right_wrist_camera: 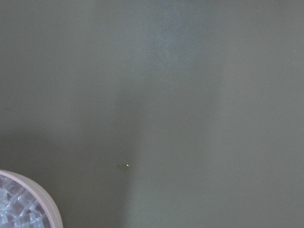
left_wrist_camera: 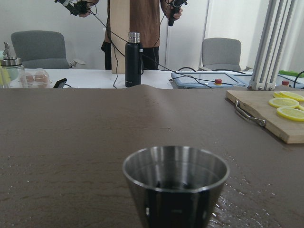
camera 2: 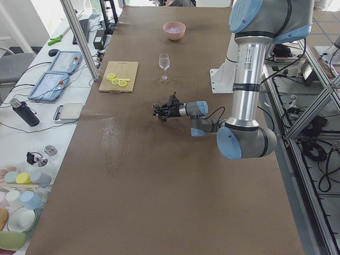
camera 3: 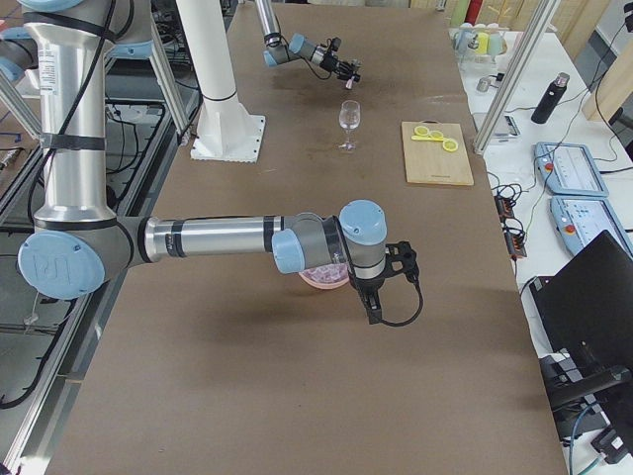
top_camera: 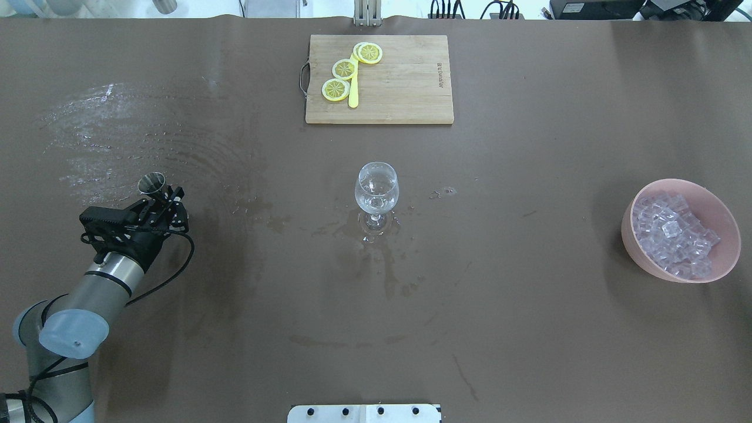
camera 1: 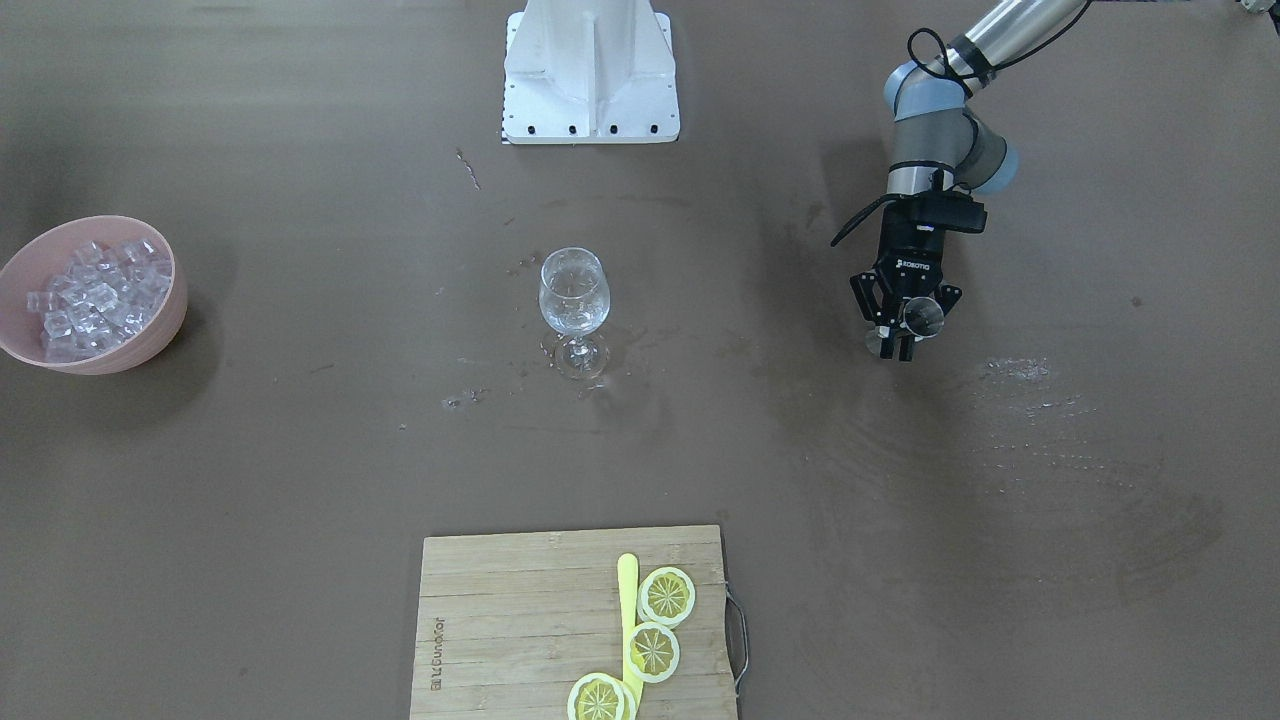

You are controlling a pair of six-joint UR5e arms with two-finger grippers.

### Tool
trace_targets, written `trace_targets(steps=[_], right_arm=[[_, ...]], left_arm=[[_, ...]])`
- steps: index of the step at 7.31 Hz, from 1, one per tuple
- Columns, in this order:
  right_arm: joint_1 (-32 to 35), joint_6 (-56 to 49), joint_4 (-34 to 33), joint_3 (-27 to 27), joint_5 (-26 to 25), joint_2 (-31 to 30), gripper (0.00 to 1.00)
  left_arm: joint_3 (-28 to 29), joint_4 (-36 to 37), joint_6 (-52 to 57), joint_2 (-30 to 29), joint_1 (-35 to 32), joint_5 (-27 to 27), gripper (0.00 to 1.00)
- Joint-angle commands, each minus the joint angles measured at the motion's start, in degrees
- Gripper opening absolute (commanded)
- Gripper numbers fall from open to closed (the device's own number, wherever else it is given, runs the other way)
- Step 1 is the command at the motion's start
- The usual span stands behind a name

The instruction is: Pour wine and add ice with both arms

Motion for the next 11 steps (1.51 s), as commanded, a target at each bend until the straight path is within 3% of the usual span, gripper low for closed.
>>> trace_targets(steps=[1,2,4,6,9,11], right_arm=[[-0.1,0.0,0.0,0.0,0.0,0.0,1.0],[0.0,0.0,0.0,0.0,0.0,0.0,1.0],[0.0,0.0,0.0,-0.1,0.0,0.0,1.0],[0.0,0.0,0.0,-0.1,0.1,-0.1,1.0],[0.0,0.0,0.0,-0.3,0.1,-0.2,1.0],[0.0,0.0,0.0,-0.4,0.0,-0.2,1.0]], left_arm=[[-4.1,-0.2,9.1,-0.2,0.1,-0.5,0.0],[-5.8,-0.1,13.6,-1.0,0.3,-0.6,0.0],[-5.6,-0.5,17.1,-6.9,0.2,-7.2,0.0],[-5.6,-0.4,25.6,-10.4,0.5,-9.6,0.0],[-5.9,-0.5,31.3,-14.2,0.2,-21.3,0.0],[-7.9,0.4,33.4,-14.3,-3.0,-33.1,0.0]])
